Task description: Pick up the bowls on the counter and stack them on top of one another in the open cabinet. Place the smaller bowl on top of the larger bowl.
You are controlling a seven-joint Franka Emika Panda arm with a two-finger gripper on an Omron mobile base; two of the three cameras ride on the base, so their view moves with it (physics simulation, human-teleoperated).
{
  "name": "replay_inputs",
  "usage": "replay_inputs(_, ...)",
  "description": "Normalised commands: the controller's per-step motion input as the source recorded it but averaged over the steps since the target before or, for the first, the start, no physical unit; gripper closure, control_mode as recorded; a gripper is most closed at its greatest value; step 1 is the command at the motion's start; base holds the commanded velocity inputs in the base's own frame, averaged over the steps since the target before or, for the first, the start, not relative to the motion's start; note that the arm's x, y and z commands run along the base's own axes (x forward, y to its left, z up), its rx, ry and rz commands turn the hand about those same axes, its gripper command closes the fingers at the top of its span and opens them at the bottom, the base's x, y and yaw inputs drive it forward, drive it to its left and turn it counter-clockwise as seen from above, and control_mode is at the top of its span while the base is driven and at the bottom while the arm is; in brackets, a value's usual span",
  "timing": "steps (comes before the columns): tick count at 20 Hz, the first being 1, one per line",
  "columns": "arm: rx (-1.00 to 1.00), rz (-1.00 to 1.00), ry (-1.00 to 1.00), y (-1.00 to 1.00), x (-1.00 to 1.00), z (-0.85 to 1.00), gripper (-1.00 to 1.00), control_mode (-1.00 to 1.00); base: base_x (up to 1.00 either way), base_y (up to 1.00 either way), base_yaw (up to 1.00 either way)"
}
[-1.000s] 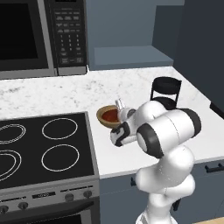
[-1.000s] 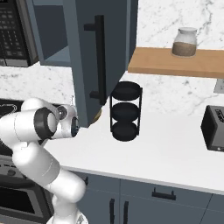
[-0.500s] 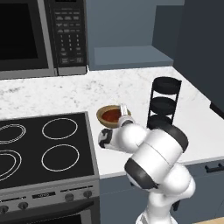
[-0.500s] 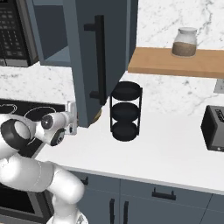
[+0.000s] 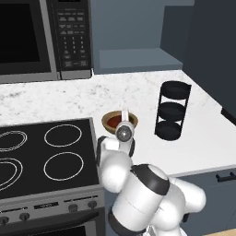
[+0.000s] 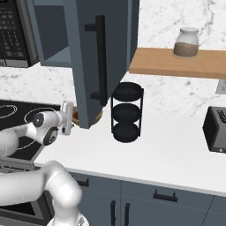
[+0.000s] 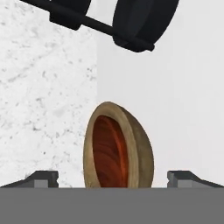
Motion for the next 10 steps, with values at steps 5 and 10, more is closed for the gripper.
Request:
replay_inputs(5,0.00,0.04,0.04,0.00,0.17,-0.04,-1.00,-1.00,0.00,0.00,0.00)
replay_inputs(10,0.00,-0.03,-0.01,-0.02,-0.17,-0.12,-1.00,-1.00,0.00,0.00,0.00)
